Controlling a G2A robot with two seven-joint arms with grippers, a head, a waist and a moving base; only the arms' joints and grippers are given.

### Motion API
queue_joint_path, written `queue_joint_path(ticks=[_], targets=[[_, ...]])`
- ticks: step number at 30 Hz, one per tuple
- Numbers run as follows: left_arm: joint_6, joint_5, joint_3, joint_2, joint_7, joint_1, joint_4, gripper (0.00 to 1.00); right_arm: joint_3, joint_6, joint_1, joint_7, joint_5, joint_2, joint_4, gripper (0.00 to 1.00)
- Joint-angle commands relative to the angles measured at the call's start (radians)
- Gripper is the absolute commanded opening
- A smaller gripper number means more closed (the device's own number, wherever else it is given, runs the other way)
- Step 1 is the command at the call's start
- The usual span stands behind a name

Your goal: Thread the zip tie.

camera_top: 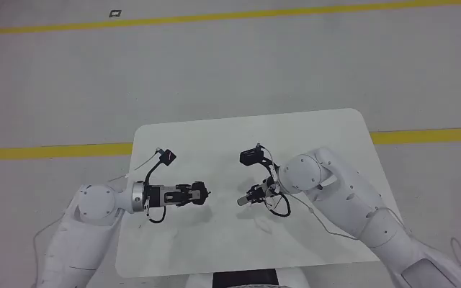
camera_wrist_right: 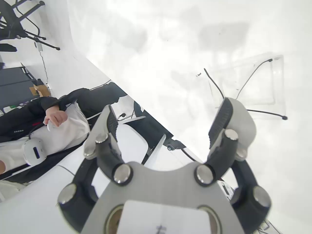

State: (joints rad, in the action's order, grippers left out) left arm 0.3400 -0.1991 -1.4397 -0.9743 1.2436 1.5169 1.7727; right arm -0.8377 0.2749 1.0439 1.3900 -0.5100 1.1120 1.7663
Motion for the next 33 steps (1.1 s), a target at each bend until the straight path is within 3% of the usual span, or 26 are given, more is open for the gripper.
queue_joint_path(ticks=[1, 9, 14, 23, 27, 33], targets=[[0.0, 0.0, 0.0, 0.0, 0.0, 0.0, 0.0, 0.0, 0.0, 0.0, 0.0, 0.0, 0.0, 0.0, 0.0, 1.0], [0.0, 0.0, 0.0, 0.0, 0.0, 0.0, 0.0, 0.0, 0.008, -0.002, 0.01, -0.022, -0.022, -0.001, 0.0, 1.0], [0.0, 0.0, 0.0, 0.0, 0.0, 0.0, 0.0, 0.0, 0.056, 0.049, -0.013, 0.0, -0.091, 0.0, 0.018, 1.0], [0.0, 0.0, 0.0, 0.0, 0.0, 0.0, 0.0, 0.0, 0.243, 0.065, -0.138, 0.0, -0.104, 0.027, -0.116, 1.0], [0.0, 0.0, 0.0, 0.0, 0.0, 0.0, 0.0, 0.0, 0.267, 0.065, -0.181, 0.0, -0.075, 0.041, -0.158, 1.0], [0.0, 0.0, 0.0, 0.0, 0.0, 0.0, 0.0, 0.0, 0.264, 0.065, -0.183, 0.0, -0.072, 0.042, -0.159, 1.0]])
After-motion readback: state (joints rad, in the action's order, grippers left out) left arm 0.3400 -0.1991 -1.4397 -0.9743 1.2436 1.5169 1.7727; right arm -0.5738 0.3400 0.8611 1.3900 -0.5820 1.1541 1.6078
